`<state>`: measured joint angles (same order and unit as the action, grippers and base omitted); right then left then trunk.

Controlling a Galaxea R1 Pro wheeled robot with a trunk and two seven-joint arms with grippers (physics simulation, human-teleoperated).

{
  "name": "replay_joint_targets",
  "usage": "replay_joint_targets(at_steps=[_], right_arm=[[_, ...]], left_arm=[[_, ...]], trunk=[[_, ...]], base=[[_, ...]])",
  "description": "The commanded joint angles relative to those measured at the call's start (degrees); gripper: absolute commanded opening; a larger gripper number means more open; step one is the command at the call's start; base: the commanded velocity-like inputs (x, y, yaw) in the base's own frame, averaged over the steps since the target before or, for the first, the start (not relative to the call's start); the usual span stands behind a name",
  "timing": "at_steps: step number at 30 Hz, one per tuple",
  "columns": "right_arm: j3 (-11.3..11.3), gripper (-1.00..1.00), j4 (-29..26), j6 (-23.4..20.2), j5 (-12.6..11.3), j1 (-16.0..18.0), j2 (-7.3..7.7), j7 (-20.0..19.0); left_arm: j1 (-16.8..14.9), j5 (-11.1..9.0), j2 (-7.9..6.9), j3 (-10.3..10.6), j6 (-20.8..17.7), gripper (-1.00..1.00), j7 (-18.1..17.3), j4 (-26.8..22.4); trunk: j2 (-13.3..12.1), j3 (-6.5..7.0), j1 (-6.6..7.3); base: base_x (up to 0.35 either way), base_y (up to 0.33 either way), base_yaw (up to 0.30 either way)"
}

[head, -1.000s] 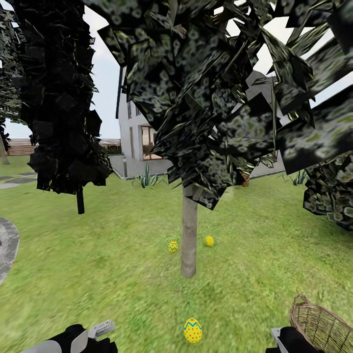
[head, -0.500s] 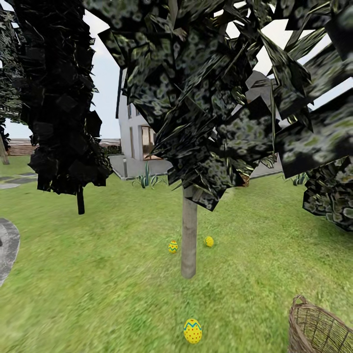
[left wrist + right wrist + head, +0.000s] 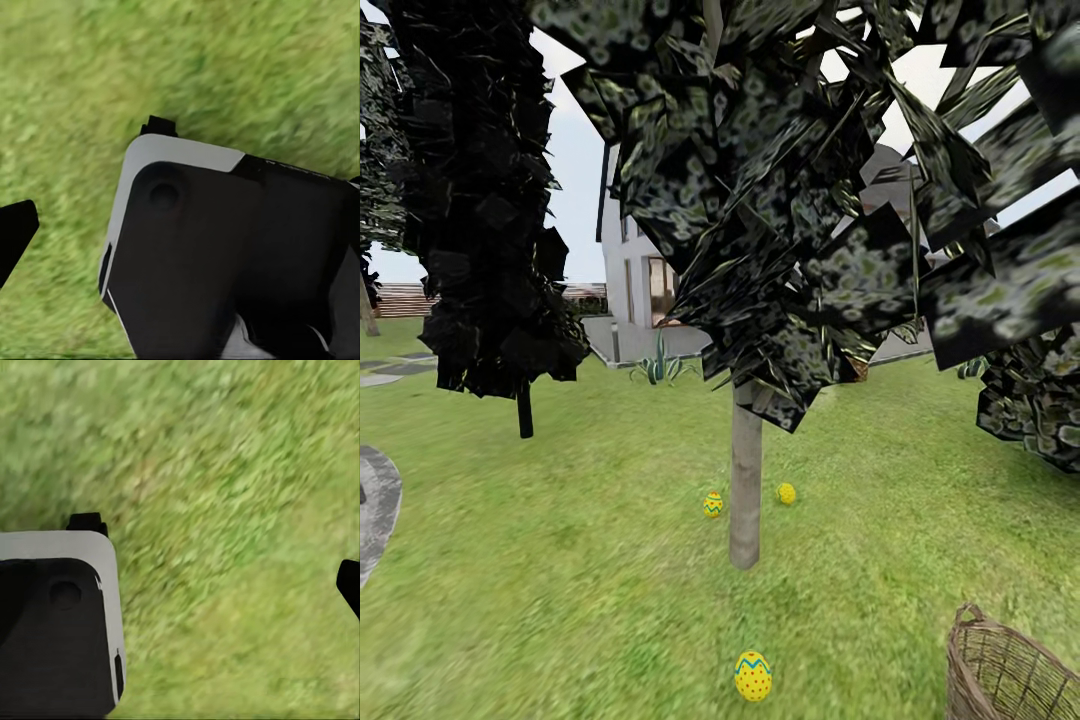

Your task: Take the three Easter eggs out of the wicker basket on the lawn in the garden, then place them on the lawn next to a single tree (choose any tree) so that all three eggs are next to the same tree and none are left in the basket.

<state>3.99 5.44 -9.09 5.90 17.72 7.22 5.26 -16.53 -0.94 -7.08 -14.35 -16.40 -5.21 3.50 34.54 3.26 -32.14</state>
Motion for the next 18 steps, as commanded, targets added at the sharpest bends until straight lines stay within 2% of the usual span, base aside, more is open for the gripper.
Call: replay_joint_targets(at_steps=[1, 4, 9, 18], right_arm=[[0.4, 1.0, 0.09, 0.84, 0.62, -0.78, -0.18, 0.19], [0.4, 1.0, 0.1, 3.64, 0.61, -3.32, -0.68, 0.19], [0.4, 1.0, 0.1, 4.7, 0.6, -6.12, -1.27, 0.19], [0.4, 1.0, 0.1, 9.94, 0.6, -12.45, -3.31, 0.32]], left_arm=[[0.52, -0.11, -0.03, -0.22, -0.01, 1.0, 0.17, 0.11], [2.3, -0.11, 0.08, -0.22, 0.18, 1.0, 0.56, 0.11], [4.59, -0.11, 0.76, -0.22, 0.47, 1.0, 0.63, 0.11], [9.84, -0.11, 1.51, -0.24, 3.88, 1.0, 0.73, 0.11]], trunk=[[-0.39, 0.18, 0.21], [-1.59, 0.72, 0.87], [-3.6, 1.62, 1.96], [-7.21, 3.23, 3.94]], base=[[0.0, 0.0, 0.0], [0.0, 0.0, 0.0], [0.0, 0.0, 0.0], [0.0, 0.0, 0.0]])
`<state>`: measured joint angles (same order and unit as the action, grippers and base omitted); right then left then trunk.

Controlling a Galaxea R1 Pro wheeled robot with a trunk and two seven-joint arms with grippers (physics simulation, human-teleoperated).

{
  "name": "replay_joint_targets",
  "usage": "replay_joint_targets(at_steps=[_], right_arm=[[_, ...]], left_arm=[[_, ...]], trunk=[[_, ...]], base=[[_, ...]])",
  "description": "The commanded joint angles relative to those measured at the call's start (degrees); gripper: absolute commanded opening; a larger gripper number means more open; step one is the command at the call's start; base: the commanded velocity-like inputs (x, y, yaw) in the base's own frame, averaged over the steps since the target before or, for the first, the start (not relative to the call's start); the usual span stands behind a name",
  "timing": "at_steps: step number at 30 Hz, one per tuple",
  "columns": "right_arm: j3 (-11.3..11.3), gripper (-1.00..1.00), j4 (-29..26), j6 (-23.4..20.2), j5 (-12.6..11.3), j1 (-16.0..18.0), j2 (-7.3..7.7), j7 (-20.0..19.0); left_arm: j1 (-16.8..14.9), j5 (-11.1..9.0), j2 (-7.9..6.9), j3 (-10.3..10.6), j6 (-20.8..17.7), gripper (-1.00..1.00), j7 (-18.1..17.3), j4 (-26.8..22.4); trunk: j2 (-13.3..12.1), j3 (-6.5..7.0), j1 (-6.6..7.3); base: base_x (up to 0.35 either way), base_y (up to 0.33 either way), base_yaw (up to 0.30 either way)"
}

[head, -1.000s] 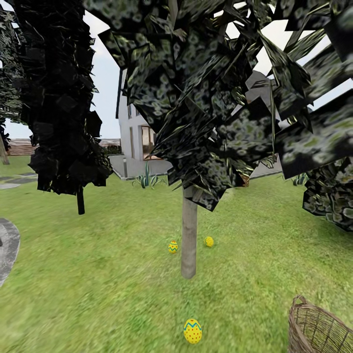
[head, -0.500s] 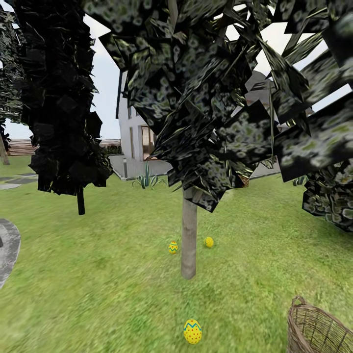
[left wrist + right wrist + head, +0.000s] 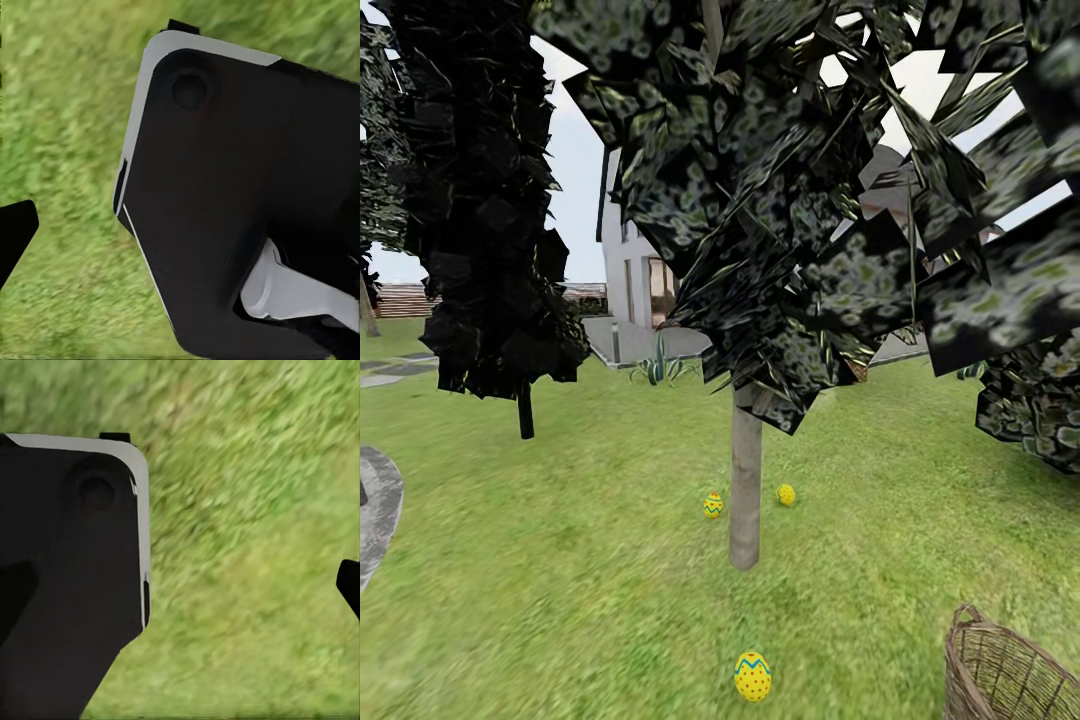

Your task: Take the three Easter eggs out of the wicker basket on the lawn in the garden, then place them on the lawn next to a single tree (choose any tree) so that all three eggs are next to the same tree and none are left in the basket.

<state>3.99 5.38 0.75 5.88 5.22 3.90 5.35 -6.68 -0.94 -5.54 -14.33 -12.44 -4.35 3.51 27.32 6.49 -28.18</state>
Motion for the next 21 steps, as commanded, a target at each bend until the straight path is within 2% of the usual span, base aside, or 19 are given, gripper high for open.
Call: replay_joint_targets(at_steps=[1, 5, 11, 17, 21], right_arm=[[0.41, 1.0, 0.16, 0.3, 0.64, -0.17, -0.04, 0.25], [0.42, 1.0, 0.16, 0.59, 0.63, -0.55, -0.15, 0.27], [0.49, 1.0, 0.02, 0.74, 0.63, -0.65, -0.13, 0.28], [0.77, 1.0, -0.16, 0.75, 0.47, -0.65, -0.04, 0.28], [0.92, 1.0, -0.19, 0.78, 0.45, -0.65, -0.04, 0.28]], left_arm=[[0.58, -0.12, 0.01, -0.23, 0.79, 1.0, -0.13, 0.1], [2.17, -0.12, 0.27, -0.21, 3.21, 1.0, -0.08, 0.1], [2.94, -0.12, 0.52, -0.25, 4.18, 1.0, -0.13, -0.05], [2.99, 0.02, 1.55, -0.18, 4.26, 1.0, -0.13, -0.15], [2.99, -0.01, 1.67, -0.18, 4.27, 1.0, -0.13, -0.16]], trunk=[[-0.39, 0.19, 0.2], [-1.99, 0.9, 1.08], [-4.4, 1.98, 2.4], [-4.41, 1.98, 2.4], [-4.41, 1.98, 2.4]], base=[[0.0, 0.0, 0.0], [0.0, 0.0, 0.0], [-0.009, 0.0, 0.0], [-0.255, 0.0, 0.0], [-0.335, 0.0, 0.0]])
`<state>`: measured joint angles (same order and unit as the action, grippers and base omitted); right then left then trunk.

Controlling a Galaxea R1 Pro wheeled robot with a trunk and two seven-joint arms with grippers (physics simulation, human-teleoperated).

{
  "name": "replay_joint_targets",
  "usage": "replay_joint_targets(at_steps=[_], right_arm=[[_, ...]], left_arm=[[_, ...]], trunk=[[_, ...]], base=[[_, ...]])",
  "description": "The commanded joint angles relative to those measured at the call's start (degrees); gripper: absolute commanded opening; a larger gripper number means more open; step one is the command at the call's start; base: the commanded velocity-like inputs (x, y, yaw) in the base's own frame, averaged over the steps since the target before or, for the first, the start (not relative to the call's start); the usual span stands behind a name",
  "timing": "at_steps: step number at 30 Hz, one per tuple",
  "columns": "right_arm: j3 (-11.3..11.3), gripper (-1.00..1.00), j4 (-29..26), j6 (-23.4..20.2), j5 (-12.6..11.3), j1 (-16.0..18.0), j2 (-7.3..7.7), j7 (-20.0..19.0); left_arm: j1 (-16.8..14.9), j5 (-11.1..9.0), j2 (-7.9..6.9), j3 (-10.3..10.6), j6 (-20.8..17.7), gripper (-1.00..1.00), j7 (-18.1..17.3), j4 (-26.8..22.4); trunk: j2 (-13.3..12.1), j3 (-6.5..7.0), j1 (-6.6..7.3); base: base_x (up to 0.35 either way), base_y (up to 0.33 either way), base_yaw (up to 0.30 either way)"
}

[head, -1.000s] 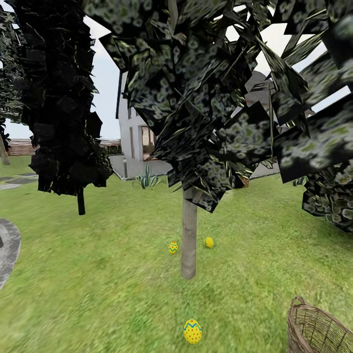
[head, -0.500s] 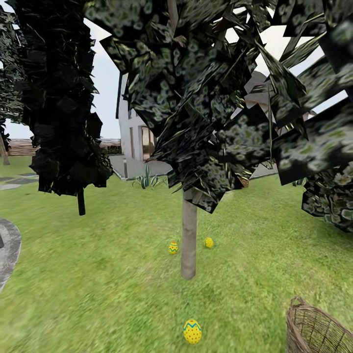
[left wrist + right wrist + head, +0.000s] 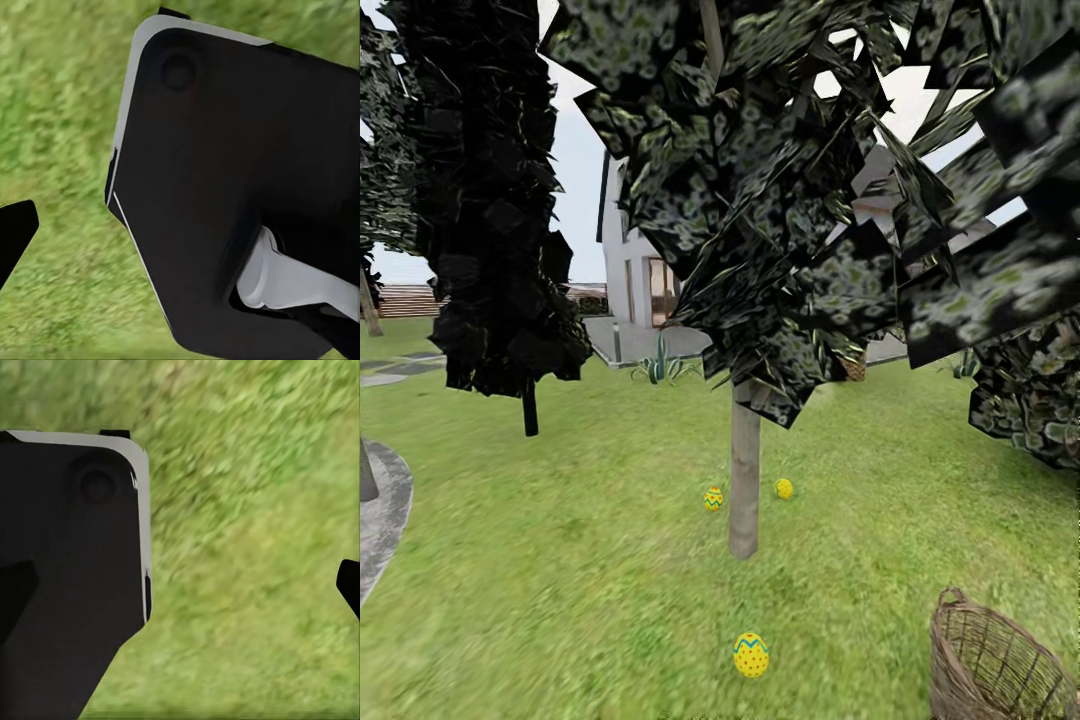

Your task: Take the three Easter eggs out of the wicker basket on the lawn in the garden, then place them on the lawn next to a single tree (choose any tree) so that all three eggs are next to the same tree and none are left in the basket.

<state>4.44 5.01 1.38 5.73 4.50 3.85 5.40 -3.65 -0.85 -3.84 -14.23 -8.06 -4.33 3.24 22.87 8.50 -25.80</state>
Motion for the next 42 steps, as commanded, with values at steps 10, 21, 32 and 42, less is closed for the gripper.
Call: replay_joint_targets(at_steps=[10, 21, 32, 42], right_arm=[[0.43, 1.0, 0.18, 0.12, 0.6, 0.07, 0.01, 0.23], [0.29, 1.0, 0.18, 0.03, 0.72, 0.07, -0.05, 0.22], [0.13, 1.0, 0.45, -0.1, 1.12, 0.07, -1.68, 0.36], [0.13, 1.0, 0.61, -0.27, 1.13, -1.37, -1.84, 0.4]], left_arm=[[-0.04, -0.12, 0.02, -0.21, -0.11, 1.0, -0.15, 0.02], [-0.04, -0.04, 0.06, -0.23, -0.13, 1.0, -0.15, 0.02], [0.02, -0.03, 1.27, -0.27, -0.16, 1.0, -0.15, 0.26], [3.11, -0.09, 1.0, -0.27, 0.69, 1.0, -0.15, 0.37]], trunk=[[0.05, -0.03, 0.01], [0.05, -0.03, 0.01], [0.05, -0.03, 0.01], [0.05, -0.03, 0.01]], base=[[-0.343, 0.0, 0.0], [-0.102, 0.0, 0.0], [0.0, 0.0, 0.0], [-0.123, 0.0, 0.0]])
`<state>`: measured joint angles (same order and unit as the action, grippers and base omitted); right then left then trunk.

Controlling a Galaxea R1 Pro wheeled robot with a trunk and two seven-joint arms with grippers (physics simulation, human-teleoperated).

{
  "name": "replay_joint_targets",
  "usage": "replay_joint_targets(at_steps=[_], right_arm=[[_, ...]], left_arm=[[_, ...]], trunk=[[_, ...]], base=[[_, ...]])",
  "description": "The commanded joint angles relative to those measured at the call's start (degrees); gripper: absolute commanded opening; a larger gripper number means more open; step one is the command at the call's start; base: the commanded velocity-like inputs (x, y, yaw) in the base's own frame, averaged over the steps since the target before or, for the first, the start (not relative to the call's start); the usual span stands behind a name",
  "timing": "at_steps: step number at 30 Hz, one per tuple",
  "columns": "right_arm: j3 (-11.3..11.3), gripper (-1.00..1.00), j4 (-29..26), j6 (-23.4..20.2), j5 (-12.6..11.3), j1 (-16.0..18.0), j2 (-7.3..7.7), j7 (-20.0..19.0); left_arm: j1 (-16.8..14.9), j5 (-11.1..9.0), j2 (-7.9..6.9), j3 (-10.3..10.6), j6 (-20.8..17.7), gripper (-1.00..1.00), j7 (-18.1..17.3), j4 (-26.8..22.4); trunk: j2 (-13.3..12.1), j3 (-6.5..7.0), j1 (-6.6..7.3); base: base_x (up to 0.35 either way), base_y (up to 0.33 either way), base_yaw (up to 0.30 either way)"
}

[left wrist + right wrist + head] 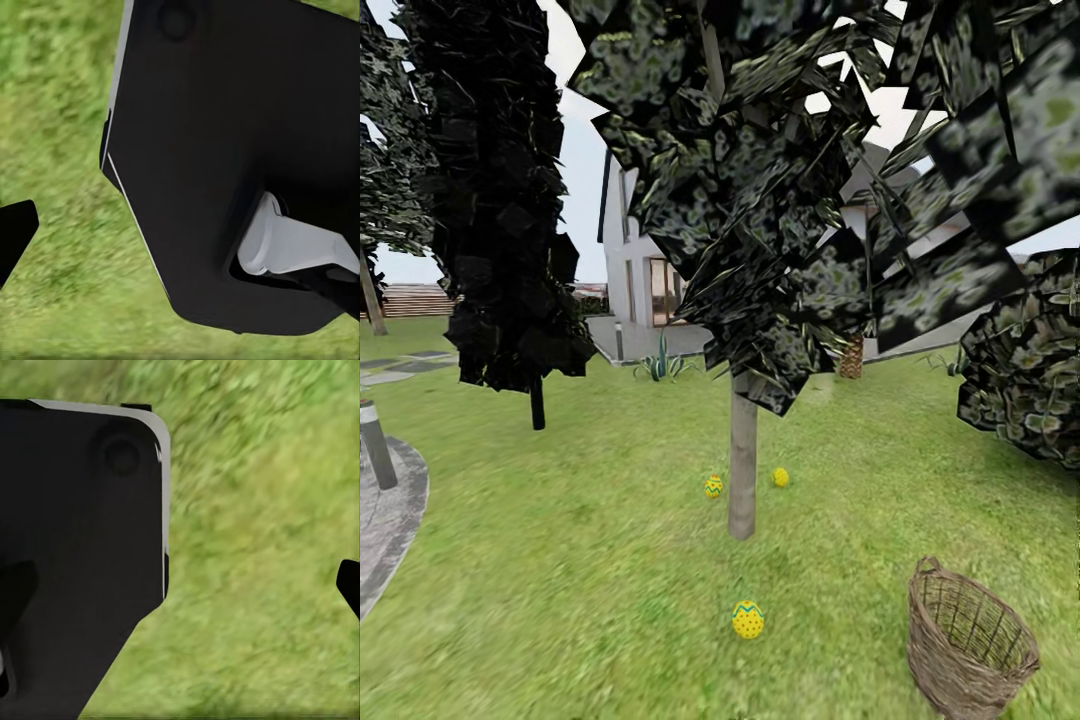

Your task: Take the three Easter eggs out of the wicker basket on the lawn in the garden, then place them on the lawn next to a single tree (choose any tree) so that all three eggs are next to the same tree and none are left in the basket.

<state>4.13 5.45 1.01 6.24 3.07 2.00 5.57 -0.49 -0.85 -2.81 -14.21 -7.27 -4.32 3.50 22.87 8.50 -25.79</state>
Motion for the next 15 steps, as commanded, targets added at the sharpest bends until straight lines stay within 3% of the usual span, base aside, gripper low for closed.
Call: replay_joint_targets(at_steps=[1, 15], right_arm=[[0.44, 1.0, 0.17, 0.08, 0.61, 0.04, -0.01, 0.23], [0.44, 1.0, 0.26, 0.05, 0.61, 0.01, -0.02, 0.23]], left_arm=[[0.02, -0.11, -0.05, -0.29, 0.25, 1.0, -0.14, 0.11], [0.14, -0.06, 0.12, -0.29, 1.22, 1.0, -0.15, 0.11]], trunk=[[0.05, -0.02, 0.01], [0.05, -0.02, 0.01]], base=[[-0.226, 0.0, 0.0], [-0.033, 0.0, 0.0]])
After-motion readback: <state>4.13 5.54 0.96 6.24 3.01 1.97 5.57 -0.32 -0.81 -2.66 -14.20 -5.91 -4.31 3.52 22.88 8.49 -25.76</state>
